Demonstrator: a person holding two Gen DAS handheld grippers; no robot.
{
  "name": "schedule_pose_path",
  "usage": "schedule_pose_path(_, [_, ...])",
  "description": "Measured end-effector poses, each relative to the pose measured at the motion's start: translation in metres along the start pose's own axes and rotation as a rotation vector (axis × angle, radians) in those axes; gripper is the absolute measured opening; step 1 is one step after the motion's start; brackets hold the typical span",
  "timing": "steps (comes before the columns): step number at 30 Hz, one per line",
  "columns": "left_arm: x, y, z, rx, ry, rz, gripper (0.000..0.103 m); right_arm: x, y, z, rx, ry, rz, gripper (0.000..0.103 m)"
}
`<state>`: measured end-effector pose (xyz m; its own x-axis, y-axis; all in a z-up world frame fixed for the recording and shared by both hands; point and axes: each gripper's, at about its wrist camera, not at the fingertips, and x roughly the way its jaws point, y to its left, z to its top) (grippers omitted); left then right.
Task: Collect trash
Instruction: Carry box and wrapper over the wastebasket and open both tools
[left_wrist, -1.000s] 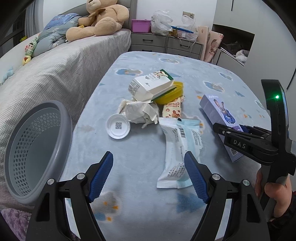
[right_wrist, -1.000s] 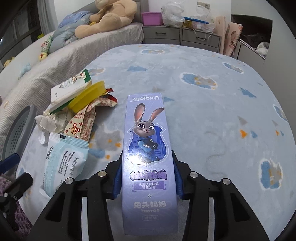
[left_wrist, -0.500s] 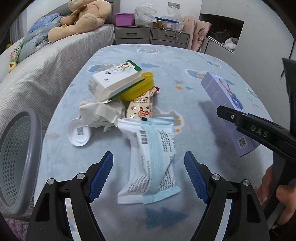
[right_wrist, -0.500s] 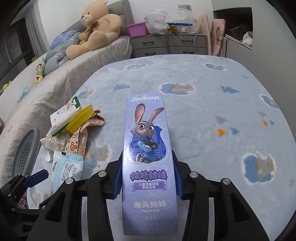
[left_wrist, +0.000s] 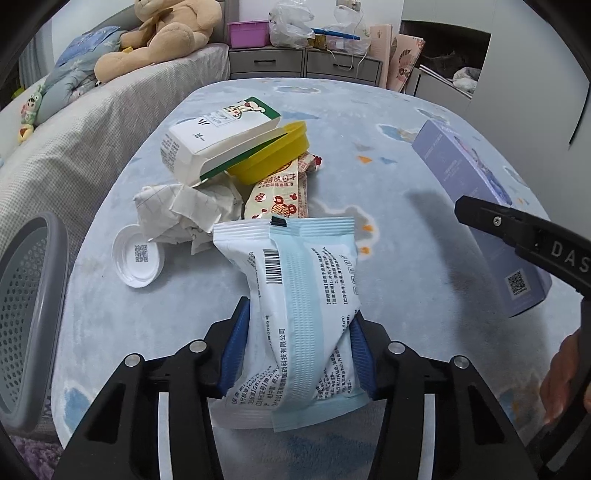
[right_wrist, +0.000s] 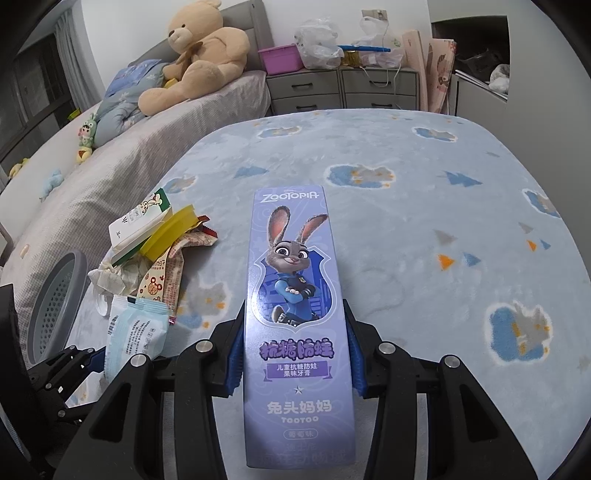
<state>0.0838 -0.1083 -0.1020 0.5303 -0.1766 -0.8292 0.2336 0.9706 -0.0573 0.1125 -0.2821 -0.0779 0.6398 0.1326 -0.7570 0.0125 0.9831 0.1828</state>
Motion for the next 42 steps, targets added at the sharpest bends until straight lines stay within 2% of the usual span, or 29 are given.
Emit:
schedule_pose_path(5, [-0.026,0.010,-0.004,0.008,-0.044,-0.010,0.048,-0.002,0.008,0.000,-0.016,-0.011,-0.005,0.044])
schedule_pose_path(10, [-0.060,0.037,-0.002,-0.002,-0.112,0.005,0.048,-0.005,0.028,-0.002,-0.034,-0.004,-0.010,0.044])
schedule_pose_path(14, [-0.089,0.077,0.003,-0.018,-0.180,0.059,0.048,-0.016,0.060,0.000,-0.066,-0.023,0.012,0.044])
schedule_pose_path(22, [-0.118,0.170,0.008,-0.071,-0.243,0.180,0.049,-0.021,0.156,0.005,-0.123,-0.044,0.149,0.044])
schedule_pose_path(26, [-0.116,0.209,0.000,-0.105,-0.230,0.232,0.049,-0.013,0.205,0.003,-0.168,-0.026,0.214,0.044])
schedule_pose_path(33, [-0.100,0.267,-0.020,-0.233,-0.188,0.232,0.049,0.017,0.276,-0.006,-0.253,0.043,0.275,0.044])
schedule_pose_path(42, [-0.091,0.320,-0.035,-0.352,-0.148,0.232,0.049,0.043,0.335,-0.010,-0.334,0.098,0.300,0.044])
